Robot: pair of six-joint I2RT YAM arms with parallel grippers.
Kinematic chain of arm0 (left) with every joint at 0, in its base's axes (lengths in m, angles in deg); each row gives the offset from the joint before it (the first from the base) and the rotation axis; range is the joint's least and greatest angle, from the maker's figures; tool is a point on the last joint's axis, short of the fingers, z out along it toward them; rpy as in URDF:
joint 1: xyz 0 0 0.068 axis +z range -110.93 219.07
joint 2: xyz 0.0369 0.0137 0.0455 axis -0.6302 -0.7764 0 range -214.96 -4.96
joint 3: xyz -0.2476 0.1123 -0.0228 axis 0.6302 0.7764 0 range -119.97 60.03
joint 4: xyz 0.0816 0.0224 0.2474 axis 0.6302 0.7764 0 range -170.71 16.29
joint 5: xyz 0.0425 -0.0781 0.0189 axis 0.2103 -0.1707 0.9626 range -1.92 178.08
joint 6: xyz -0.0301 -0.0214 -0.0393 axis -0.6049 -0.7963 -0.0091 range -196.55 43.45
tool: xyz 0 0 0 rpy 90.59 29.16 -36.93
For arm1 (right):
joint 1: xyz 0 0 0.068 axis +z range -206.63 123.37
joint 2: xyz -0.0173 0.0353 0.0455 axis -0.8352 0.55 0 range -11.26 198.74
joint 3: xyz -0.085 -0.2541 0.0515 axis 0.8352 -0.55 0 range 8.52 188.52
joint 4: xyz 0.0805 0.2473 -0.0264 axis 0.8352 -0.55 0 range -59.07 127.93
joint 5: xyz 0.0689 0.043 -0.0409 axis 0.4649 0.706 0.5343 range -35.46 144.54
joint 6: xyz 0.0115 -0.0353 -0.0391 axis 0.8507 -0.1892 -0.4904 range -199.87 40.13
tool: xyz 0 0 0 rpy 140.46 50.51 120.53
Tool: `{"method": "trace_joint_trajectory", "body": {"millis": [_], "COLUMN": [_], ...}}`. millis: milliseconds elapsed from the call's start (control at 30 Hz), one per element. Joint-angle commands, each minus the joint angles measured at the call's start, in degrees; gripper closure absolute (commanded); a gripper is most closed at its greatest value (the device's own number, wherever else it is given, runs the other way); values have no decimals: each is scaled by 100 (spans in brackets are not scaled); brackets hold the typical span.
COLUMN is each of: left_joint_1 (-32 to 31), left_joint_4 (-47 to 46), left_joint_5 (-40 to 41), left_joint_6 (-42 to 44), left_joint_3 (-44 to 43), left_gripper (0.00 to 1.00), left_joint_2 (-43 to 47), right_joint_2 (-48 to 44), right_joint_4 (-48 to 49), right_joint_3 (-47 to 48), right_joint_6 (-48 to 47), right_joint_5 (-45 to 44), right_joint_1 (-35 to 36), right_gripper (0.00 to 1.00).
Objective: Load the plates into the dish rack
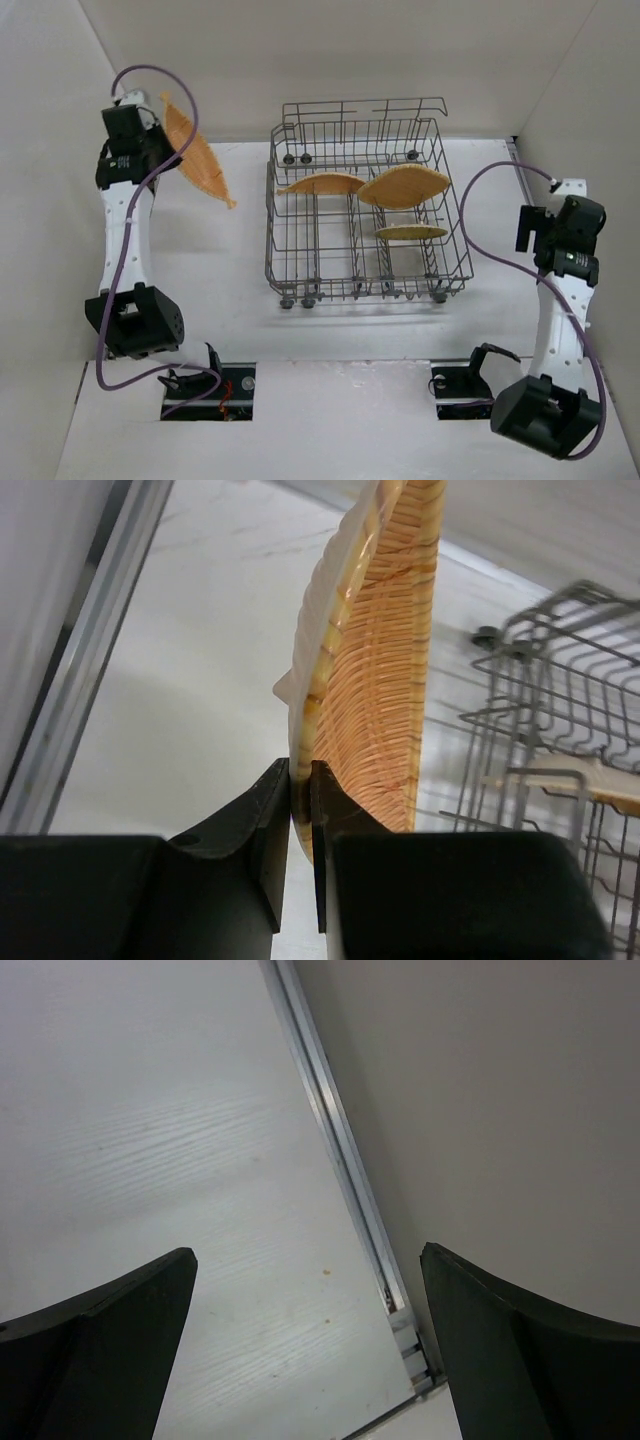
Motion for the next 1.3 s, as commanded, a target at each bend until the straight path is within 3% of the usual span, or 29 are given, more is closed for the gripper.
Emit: {"method": "trace_joint_trajectory", "body": {"millis": [0,267,633,933,1267], "left_joint_1": [-898,-3667,-5901,-6535,-6386], "left_joint_4": [288,-53,-739,-1371,-2154], "left_joint_5": [405,2014,2595,2727,2438], "left_joint_6": [1111,4028,6640,7362,7381], "left_joint_3": [-746,-1021,-126,991,1871], "left_gripper": [97,96,95,95,95], "left_joint_2": [347,619,979,892,479], "right_joint_2": [156,447,289,412,359], "right_joint_4": [222,221,415,511,555], "right_joint_3": [-39,-91,-487,-522,-698], "right_joint_6": [437,657,675,736,719], "right_joint_5": [292,978,1049,1075,1084], "right_joint_1": [-561,-1669,-1688,-1723,-1828], "right_gripper": [0,0,0,0,0]}}
